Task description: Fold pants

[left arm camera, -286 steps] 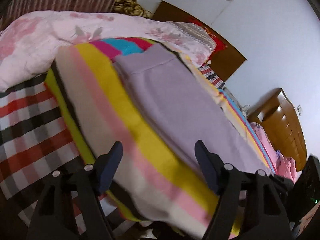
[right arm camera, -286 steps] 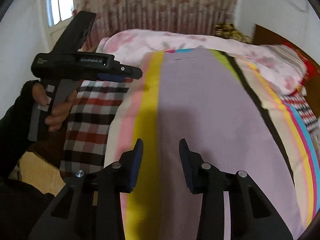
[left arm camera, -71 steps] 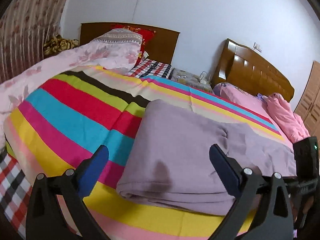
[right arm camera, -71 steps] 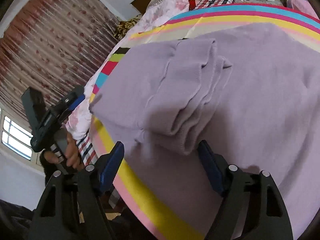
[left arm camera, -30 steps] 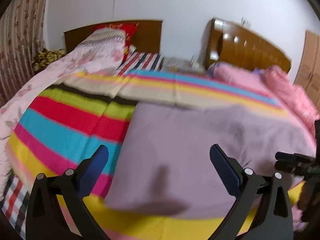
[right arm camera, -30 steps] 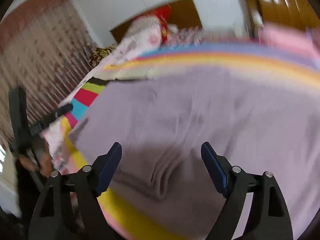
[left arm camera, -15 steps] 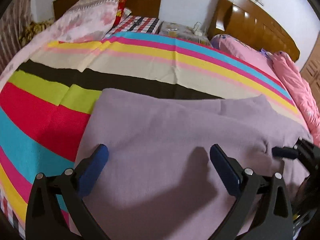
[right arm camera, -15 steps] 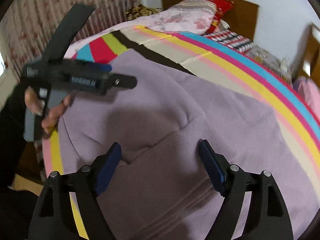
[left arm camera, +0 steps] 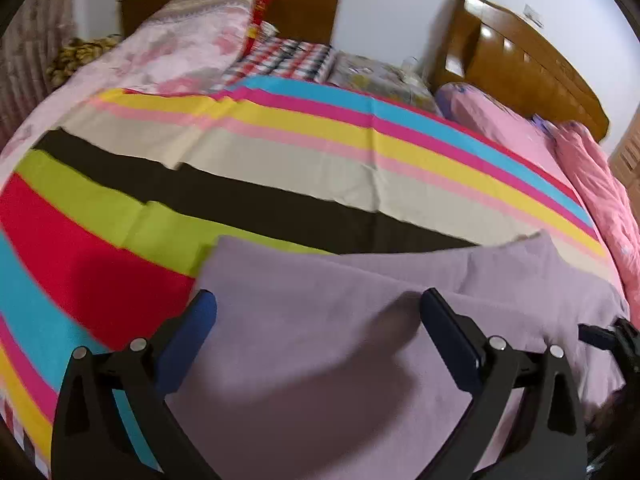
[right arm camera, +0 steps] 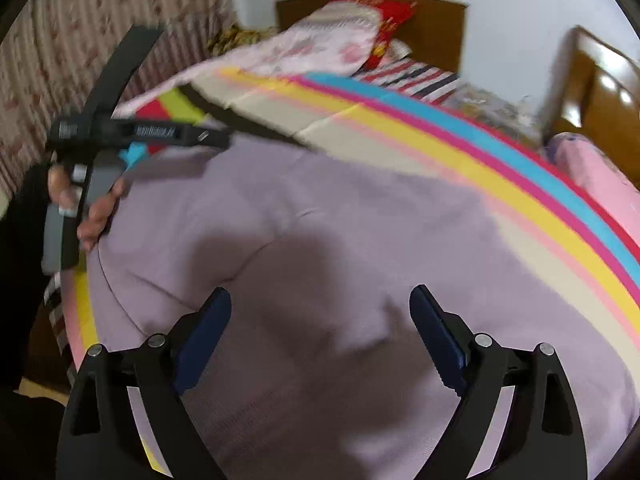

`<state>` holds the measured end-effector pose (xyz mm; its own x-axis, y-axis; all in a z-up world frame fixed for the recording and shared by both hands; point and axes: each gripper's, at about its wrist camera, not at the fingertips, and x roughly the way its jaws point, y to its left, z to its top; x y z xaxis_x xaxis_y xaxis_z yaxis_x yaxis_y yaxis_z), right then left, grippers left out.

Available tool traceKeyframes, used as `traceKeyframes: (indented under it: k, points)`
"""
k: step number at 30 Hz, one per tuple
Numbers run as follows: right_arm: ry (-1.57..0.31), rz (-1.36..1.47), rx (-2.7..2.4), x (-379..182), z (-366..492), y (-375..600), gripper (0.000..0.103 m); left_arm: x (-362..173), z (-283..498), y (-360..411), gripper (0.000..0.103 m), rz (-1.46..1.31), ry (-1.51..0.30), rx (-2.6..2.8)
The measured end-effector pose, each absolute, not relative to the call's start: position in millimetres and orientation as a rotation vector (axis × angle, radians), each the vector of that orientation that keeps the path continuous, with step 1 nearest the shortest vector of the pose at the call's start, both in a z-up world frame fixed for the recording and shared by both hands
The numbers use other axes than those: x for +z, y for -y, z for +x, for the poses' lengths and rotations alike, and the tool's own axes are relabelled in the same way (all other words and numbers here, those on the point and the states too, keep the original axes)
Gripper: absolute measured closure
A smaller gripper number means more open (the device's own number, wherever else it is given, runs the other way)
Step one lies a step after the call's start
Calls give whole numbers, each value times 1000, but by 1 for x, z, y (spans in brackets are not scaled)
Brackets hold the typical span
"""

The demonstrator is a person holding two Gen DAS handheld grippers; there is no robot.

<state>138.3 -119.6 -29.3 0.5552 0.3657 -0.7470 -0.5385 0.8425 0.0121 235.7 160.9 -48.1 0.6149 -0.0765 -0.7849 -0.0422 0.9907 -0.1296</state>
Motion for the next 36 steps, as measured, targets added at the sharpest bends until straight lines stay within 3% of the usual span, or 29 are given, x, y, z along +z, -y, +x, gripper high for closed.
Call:
traceKeyframes:
  k: [6, 11, 19, 26, 31, 36]
  points:
    - [-807, -230, 223, -17, 146, 218, 15, -2, 196, -113, 2, -111, -750, -177]
    - [-994, -99, 39, -58, 162, 303, 10, -39, 203, -57, 2, 22, -853, -228]
    - [-651, 261, 62, 5, 109, 372, 9, -60, 215, -59, 2, 11, -940, -213]
    - [-607, 195, 7, 6, 61, 372, 9, -59, 213, -63, 2, 3, -909, -188]
    - [-592, 449, -137, -2, 3, 434, 9, -23, 173, -66, 2, -78, -760, -98]
    - [-571, 720, -102, -32, -55, 464, 9, -6, 129, -4, 2, 15, -700, -278]
